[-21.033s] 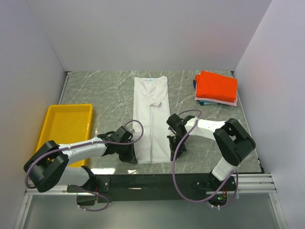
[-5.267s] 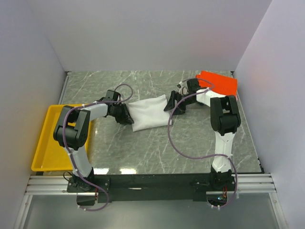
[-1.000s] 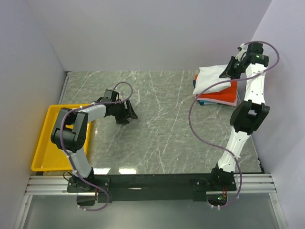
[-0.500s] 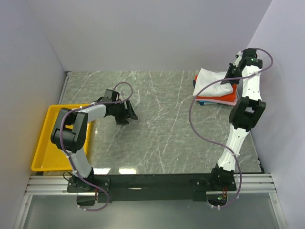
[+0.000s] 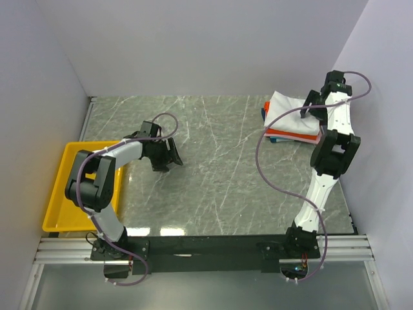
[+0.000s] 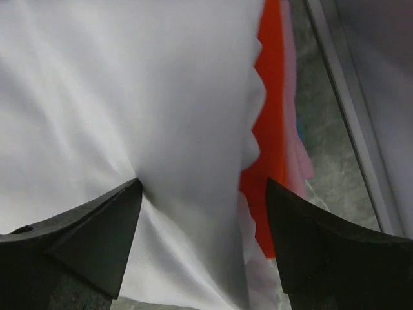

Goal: Fold and stack the t-shirts
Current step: Neatly place the folded tshirt to the corner, then reset both grippers

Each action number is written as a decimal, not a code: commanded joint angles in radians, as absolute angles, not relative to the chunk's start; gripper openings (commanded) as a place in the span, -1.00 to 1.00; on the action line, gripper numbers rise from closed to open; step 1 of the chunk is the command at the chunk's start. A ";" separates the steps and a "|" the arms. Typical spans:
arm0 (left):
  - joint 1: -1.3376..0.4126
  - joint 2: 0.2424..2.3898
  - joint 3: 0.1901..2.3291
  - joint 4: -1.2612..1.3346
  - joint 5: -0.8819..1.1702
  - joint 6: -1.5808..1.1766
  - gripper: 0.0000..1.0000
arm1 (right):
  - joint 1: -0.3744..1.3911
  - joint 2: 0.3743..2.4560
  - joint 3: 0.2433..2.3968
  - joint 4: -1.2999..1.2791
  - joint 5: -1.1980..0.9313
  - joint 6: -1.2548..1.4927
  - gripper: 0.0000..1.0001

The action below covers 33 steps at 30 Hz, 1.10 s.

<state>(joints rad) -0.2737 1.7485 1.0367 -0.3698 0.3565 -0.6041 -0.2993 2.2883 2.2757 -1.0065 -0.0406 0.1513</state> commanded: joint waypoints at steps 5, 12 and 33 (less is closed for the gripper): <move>-0.279 1.641 1.066 -0.393 0.293 -0.597 0.54 | -0.302 2.024 2.074 -0.893 0.129 0.268 0.70; -0.279 1.533 1.075 -0.374 0.249 -0.638 0.55 | -0.295 1.813 1.902 -0.813 0.109 0.360 0.74; -0.282 1.195 0.878 -0.178 0.127 -0.683 0.56 | 0.329 1.221 0.998 -0.338 0.037 0.475 0.76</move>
